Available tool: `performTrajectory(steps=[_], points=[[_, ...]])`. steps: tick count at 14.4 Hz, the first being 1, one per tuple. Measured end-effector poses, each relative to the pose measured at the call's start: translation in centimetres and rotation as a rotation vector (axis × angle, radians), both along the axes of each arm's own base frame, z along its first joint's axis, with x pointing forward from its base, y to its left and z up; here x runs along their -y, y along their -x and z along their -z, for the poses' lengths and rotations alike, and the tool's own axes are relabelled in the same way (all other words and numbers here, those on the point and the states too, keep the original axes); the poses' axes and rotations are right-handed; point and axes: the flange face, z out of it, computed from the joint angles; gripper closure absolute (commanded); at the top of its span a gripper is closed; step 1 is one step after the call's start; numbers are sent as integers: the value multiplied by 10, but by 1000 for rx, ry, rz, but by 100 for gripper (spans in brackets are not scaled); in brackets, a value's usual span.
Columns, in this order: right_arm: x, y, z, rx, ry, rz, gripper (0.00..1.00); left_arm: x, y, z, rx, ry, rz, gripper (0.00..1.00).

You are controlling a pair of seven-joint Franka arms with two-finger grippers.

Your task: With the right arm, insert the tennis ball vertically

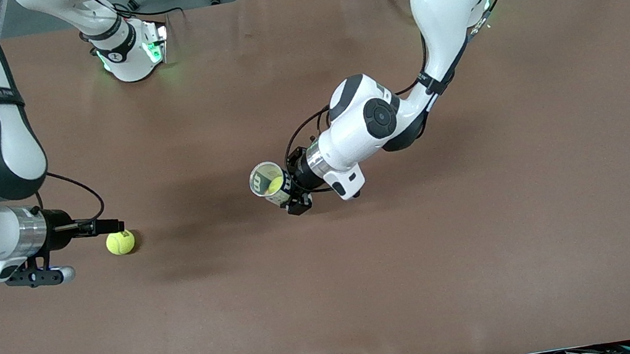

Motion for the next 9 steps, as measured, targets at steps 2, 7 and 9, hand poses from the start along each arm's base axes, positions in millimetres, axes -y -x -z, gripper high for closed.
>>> performTrajectory(steps=[2,7,9], points=[[3,7,34,3,16,-18,0,0,0,0,0,0,2,21],[17,16,63,9,104,-61,0,0,0,0,0,0,1,22],[26,16,71,15,128,-64,0,-1,-1,0,0,0,0,22]])
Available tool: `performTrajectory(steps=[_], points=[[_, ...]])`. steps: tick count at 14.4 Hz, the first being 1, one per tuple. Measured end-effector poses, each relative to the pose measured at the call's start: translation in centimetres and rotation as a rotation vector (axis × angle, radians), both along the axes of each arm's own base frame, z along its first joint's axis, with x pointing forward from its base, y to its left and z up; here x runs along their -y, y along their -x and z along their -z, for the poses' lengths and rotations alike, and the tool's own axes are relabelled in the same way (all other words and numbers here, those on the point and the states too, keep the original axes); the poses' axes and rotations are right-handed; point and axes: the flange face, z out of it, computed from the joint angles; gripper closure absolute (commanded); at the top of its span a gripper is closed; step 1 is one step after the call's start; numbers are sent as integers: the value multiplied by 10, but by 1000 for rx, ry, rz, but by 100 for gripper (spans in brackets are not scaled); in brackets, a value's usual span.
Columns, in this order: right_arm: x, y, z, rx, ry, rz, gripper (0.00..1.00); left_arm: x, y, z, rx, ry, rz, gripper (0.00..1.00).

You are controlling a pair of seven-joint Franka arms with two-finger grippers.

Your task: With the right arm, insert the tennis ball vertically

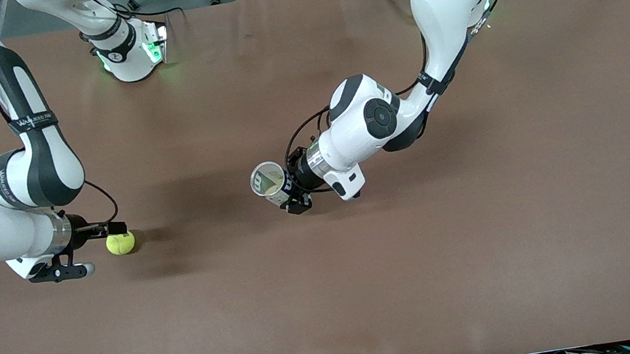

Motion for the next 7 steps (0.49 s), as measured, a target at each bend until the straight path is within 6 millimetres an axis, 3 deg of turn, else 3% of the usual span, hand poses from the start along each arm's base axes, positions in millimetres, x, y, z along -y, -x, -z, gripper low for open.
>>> performTrajectory(steps=[4,7], points=[[20,-5,32,9,16,15,0,-3,-3,0,2,1,-4,22],[22,-8,58,11,21,17,0,-4,-4,-1,2,0,-6,22]])
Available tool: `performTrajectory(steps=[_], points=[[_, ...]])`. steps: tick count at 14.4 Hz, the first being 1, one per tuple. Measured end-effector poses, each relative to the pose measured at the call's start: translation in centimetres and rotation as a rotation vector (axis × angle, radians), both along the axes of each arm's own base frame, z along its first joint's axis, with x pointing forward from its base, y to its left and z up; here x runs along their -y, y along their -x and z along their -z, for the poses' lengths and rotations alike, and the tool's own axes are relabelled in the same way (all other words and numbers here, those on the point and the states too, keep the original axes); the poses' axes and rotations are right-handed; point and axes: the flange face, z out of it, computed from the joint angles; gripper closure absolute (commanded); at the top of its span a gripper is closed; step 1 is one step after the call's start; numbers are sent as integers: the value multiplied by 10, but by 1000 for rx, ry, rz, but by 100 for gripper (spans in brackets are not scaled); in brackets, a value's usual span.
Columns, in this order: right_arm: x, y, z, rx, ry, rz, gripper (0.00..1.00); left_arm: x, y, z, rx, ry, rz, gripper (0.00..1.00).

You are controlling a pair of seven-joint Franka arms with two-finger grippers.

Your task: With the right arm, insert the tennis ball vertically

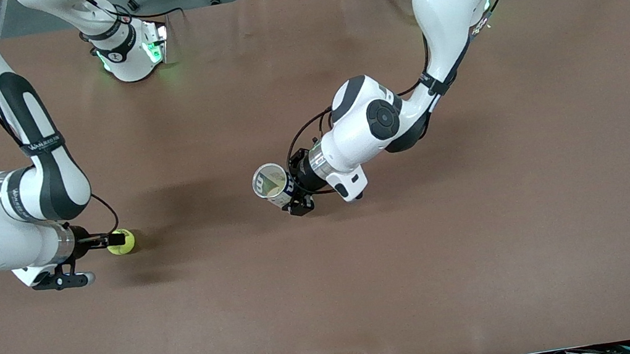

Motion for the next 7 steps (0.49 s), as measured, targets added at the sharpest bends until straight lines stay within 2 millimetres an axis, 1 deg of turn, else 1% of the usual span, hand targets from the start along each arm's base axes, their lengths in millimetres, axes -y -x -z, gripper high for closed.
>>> performTrajectory(steps=[3,5,7], points=[[0,0,19,-12,2,-1,0,-1,0,1,-6,-5,5,22],[-1,1,27,-23,2,-1,0,-2,0,1,-12,-9,10,22],[0,2,30,-27,3,-1,0,-5,-4,-1,-25,-15,15,22]])
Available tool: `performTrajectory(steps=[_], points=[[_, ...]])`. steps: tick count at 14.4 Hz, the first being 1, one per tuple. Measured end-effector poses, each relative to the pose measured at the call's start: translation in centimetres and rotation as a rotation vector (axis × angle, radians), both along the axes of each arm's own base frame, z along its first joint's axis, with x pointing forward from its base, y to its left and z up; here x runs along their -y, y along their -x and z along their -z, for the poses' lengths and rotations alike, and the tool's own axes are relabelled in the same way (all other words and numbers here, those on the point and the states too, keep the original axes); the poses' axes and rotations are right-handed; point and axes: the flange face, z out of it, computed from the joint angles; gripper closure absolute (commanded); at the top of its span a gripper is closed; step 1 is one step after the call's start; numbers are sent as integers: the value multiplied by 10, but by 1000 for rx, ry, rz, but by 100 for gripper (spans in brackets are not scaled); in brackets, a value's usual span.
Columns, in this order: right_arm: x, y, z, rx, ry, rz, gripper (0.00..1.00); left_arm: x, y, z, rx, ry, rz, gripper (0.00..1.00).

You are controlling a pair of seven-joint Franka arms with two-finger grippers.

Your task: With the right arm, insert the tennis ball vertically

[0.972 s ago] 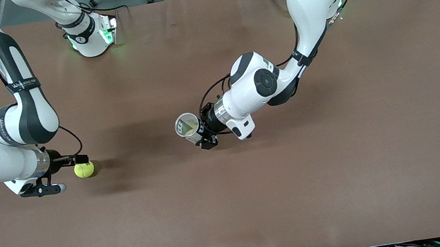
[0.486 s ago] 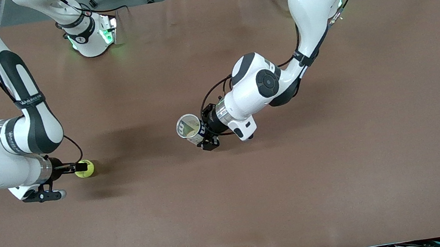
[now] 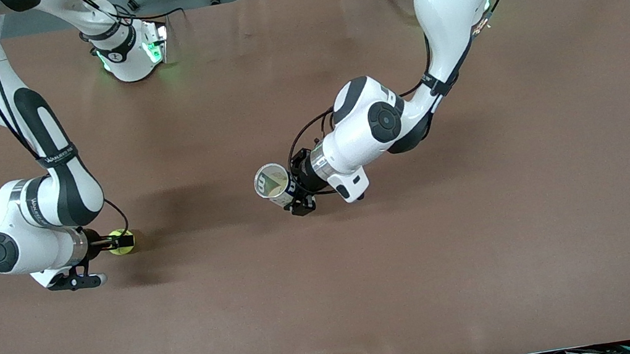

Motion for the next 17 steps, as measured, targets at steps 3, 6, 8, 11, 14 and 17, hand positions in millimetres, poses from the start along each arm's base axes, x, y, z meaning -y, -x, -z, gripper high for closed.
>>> performTrajectory(steps=[3,6,8,11,14,17], points=[[1,1,5,-8,0,1,0,-16,-16,-6,-8,-3,-10,22],[1,1,18,-9,3,1,3,-22,-22,-15,-2,-2,-9,22],[2,1,26,-7,5,3,17,-15,-16,-15,-4,-1,5,22],[5,1,29,-7,6,7,52,-9,-11,-15,-3,-1,16,22],[6,0,27,-4,5,7,65,-10,-11,-15,3,-2,22,22],[2,1,24,-23,0,1,65,-9,-11,-15,9,-4,33,22]])
